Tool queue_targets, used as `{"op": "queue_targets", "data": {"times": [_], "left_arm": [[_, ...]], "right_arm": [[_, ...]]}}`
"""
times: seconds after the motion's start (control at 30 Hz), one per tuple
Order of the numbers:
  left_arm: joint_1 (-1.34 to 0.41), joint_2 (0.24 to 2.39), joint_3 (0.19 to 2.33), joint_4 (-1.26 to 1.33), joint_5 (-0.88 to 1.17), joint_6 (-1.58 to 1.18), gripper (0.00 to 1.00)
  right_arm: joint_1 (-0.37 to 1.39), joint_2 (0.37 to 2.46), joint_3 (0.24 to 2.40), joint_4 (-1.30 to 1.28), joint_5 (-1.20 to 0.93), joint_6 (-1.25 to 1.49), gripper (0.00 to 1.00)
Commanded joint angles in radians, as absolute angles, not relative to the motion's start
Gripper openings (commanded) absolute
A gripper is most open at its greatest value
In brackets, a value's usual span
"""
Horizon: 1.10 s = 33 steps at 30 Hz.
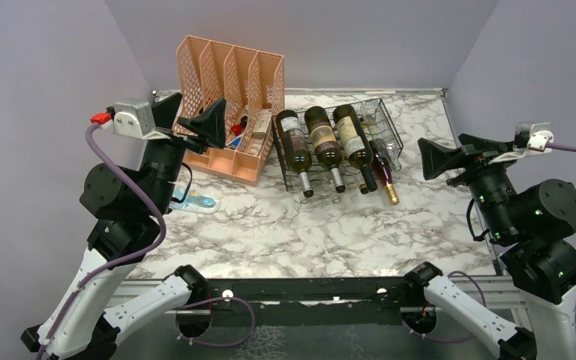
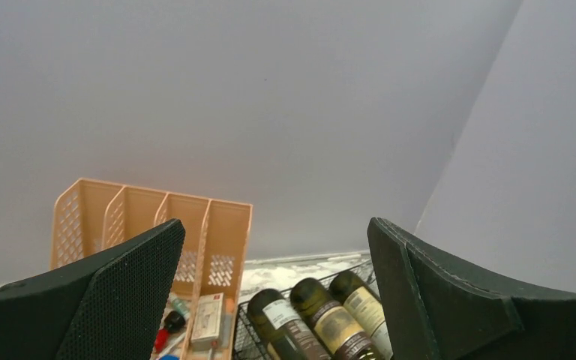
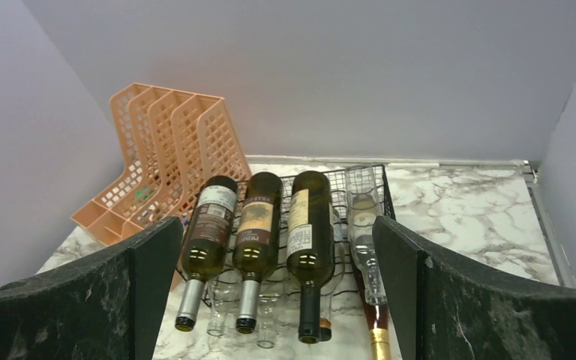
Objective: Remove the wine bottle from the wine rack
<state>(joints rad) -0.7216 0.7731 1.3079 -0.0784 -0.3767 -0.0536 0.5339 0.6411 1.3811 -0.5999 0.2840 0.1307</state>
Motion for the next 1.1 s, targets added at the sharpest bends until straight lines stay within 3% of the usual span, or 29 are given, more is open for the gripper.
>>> {"op": "queue_targets", "data": {"times": [0.0, 0.6, 0.77, 0.9, 1.07], "left_arm": [[-0.634, 0.762, 1.277, -0.149, -0.310, -0.142, 0.99], [-0.429, 0.792, 1.157, -0.424, -0.067, -0.280, 0.99], [-0.418, 0.804, 1.124, -0.512, -0.031, -0.290, 0.99], [-0.415, 0.812, 1.102, -0.564, 0.006, -0.305, 0.99], [-0.413, 0.807, 1.067, -0.611, 0.097, -0.330, 0.99]], "right_arm": [[0.474, 0.639, 1.351, -0.602, 0.243, 0.163, 1.00], [0.334, 0.821, 1.264, -0.754, 0.235, 0.341, 0.99], [0.327, 0.892, 1.206, -0.718, 0.039, 0.411, 0.99], [0.325, 0.935, 1.135, -0.605, -0.205, 0.547, 0.99], [0.324, 0.980, 1.039, -0.423, -0.533, 0.524, 0.99]]}}
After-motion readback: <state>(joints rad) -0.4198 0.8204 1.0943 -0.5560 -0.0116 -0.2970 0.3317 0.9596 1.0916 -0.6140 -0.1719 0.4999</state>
